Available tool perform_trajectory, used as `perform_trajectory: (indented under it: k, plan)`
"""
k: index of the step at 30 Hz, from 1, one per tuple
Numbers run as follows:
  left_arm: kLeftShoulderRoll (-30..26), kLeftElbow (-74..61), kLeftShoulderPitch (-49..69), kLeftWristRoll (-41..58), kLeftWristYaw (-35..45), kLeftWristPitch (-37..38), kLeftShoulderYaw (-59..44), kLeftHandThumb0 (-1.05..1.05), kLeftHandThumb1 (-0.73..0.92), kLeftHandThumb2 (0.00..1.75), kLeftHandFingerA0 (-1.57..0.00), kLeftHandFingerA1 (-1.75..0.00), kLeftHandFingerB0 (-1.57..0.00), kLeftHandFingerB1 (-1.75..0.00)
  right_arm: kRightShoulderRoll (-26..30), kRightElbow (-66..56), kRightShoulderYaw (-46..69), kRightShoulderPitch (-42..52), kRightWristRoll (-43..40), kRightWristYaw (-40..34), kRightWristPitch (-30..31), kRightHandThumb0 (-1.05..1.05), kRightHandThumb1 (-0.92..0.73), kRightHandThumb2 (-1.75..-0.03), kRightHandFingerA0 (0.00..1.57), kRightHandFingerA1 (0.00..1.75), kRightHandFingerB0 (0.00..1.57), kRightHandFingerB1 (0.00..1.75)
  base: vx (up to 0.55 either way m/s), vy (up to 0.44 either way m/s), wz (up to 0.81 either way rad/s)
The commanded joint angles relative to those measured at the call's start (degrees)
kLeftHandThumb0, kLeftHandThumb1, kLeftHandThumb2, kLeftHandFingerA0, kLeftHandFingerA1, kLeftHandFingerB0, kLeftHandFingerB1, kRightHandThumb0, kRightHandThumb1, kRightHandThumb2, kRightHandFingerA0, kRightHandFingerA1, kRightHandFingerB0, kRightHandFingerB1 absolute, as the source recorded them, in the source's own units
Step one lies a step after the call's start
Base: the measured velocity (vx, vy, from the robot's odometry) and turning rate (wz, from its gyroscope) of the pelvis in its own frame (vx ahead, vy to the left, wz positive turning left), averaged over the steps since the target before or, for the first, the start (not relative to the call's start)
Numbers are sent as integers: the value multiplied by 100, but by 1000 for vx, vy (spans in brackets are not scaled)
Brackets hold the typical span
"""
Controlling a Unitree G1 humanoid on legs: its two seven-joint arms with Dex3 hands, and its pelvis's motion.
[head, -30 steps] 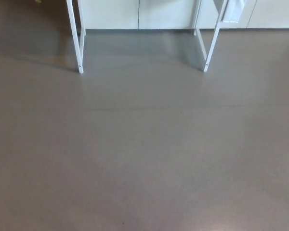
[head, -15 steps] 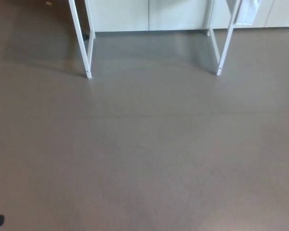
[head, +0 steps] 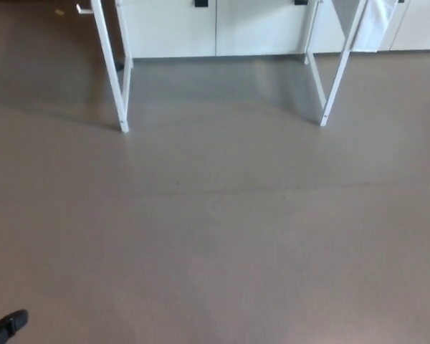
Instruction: The robot walk towards a table in front and uses its left hand to pickup a tennis ball on the left side and put it in a container on the right hand side
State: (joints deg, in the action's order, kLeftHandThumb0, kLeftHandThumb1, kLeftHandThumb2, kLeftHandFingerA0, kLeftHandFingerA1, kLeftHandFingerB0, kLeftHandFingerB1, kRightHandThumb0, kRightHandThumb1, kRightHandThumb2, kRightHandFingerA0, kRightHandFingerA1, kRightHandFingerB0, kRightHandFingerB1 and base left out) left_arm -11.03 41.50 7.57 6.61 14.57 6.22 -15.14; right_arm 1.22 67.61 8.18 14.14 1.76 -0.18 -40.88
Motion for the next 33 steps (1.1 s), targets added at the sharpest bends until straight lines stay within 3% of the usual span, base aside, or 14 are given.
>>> perform_trajectory:
  k: [1,2,3,4,9,10,14,15,21,22,26,27,31,33]
  plan:
    - [3,-163,240,-27,-192,-7,30,-22,66,63,-29,-38,-19,-31,61,-143,-189,208,193,-149,-203,-78,-70,-102,10,55,0,29,232,109,2]
    - [-51,-2,183,-26,-161,35,30,-21,66,63,-30,-38,-19,-31,78,-112,-246,219,243,-213,-224,-70,-84,-73,11,53,7,14,230,54,9]
    - [-117,216,104,-29,-117,97,21,-21,66,63,-30,-38,-19,-31,95,-61,-300,227,313,-286,-256,-70,-84,-73,11,53,7,14,194,21,9]
    - [-156,254,89,-24,-91,103,24,-21,66,63,-30,-39,-20,-31,139,-23,-374,208,406,-393,-238,-77,-71,-102,4,54,0,25,184,7,11]
    - [-229,230,66,-17,-66,68,65,-21,66,63,-30,-38,-20,-31,245,76,-579,138,548,-633,-195,-78,-72,-102,4,54,1,23,184,-88,12]
    - [-265,170,38,-7,-15,54,84,-11,65,61,-29,-37,-18,-30,203,83,-495,83,383,-480,-153,-73,-64,-98,10,56,0,30,252,-176,13]
    - [-293,144,10,13,1,41,109,-11,65,61,-29,-37,-18,-30,181,107,-447,36,319,-416,-144,-73,-64,-98,10,56,0,30,279,-147,17]
    - [-308,247,-104,59,67,66,86,4,66,62,-26,-36,-17,-29,187,104,-456,-3,350,-476,-157,-60,-83,-81,11,54,1,15,136,-166,-13]
    - [-335,326,-239,76,123,69,90,7,68,63,-23,-36,-16,-29,153,103,-377,-55,273,-442,-176,-59,-81,-84,10,53,0,19,165,-30,-6]
    - [-342,217,-214,47,96,44,112,10,68,64,-24,-36,-16,-29,151,93,-353,-79,248,-430,-168,-57,-89,-66,11,49,0,24,130,89,-11]
    - [-384,144,-203,-10,78,17,167,10,68,63,-24,-36,-16,-29,114,101,-246,-134,138,-294,-173,-57,-88,-66,11,50,0,25,227,201,5]
    - [-387,151,-198,13,84,17,164,10,68,63,-23,-36,-17,-29,127,106,-259,-138,183,-322,-186,-62,-81,-82,9,53,3,17,242,324,-56]
    - [-395,169,-189,91,146,-23,141,7,68,63,-24,-36,-16,-29,147,133,-278,-139,242,-392,-216,-60,-81,-81,11,51,2,17,236,176,-4]
    - [-411,274,-227,45,126,36,162,3,67,62,-25,-36,-16,-29,130,126,-257,-154,223,-432,-188,-58,-84,-69,9,48,3,19,245,41,8]
